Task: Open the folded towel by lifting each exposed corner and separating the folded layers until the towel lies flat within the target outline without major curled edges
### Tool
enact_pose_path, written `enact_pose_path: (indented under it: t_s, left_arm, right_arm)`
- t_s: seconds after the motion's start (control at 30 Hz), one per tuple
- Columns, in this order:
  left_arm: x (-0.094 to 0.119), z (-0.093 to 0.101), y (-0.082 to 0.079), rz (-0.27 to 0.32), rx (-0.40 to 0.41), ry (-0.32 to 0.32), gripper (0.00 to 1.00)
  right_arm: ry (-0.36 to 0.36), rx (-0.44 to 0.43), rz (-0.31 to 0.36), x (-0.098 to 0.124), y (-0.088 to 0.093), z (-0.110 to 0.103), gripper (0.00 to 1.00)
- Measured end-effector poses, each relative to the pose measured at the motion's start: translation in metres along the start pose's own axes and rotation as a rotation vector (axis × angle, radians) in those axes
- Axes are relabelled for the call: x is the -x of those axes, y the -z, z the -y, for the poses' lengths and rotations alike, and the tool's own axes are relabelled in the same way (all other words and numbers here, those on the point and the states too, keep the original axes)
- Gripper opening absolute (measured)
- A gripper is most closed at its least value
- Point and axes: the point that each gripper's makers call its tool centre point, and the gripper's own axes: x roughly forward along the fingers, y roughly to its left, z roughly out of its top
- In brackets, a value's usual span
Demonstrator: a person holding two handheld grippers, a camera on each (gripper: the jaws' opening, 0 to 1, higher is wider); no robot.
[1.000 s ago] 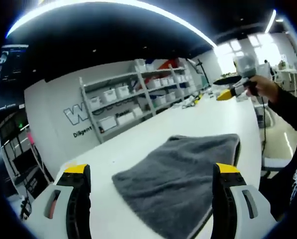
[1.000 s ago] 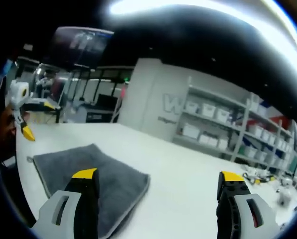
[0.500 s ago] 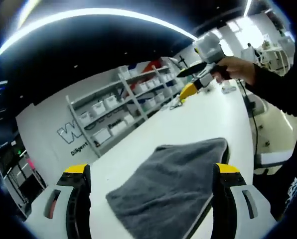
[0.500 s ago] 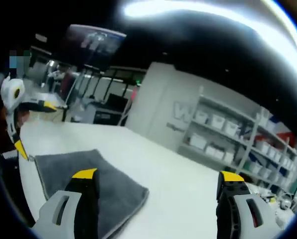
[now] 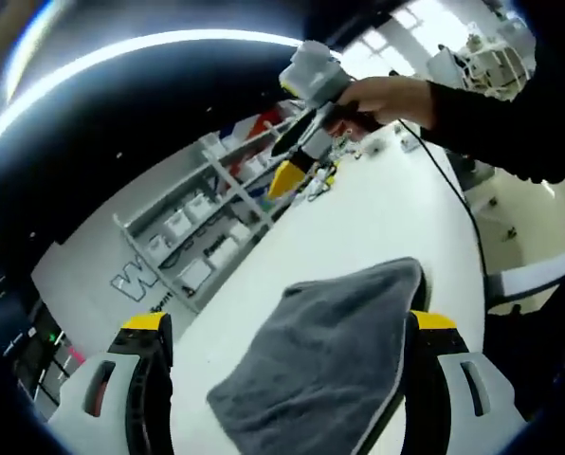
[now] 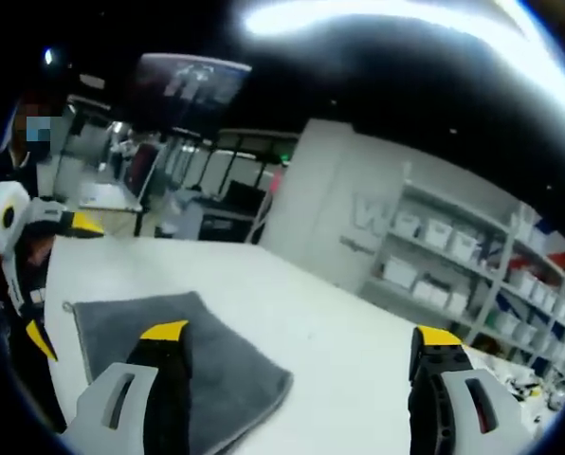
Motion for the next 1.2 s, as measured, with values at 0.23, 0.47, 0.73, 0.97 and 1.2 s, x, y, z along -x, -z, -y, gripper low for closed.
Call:
enact_pose_path:
  t_s: [0.23, 0.47, 0.73, 0.97, 1.2]
  left_arm:
    - [-0.019, 0.036, -0.004, -0.006, -0.058, 0.051, 1.0]
    - [-0.046, 0.054, -0.005, -0.006, -0.171, -0.001, 1.0]
    - [-0.063, 0.069, -0.011, 0.02, -0.247, -0.018, 0.99]
    - [-0.073, 0.08, -0.013, 0.022, -0.346, -0.053, 0.95]
    - [-0.08, 0.085, -0.021, 0.043, -0.391, -0.078, 0.88]
  right_arm:
    - [-0.04, -0.016, -0.007, -0.021, 0.009, -0.007, 0.93]
    - [-0.068, -0.036, -0.024, -0.032, 0.016, -0.011, 0.9]
    - [-0.092, -0.037, -0.057, -0.046, 0.027, -0.018, 0.9]
    - [-0.111, -0.05, -0.079, -0.057, 0.038, -0.021, 0.89]
    - [-0.119, -0.067, -0.097, -0.06, 0.042, -0.017, 0.88]
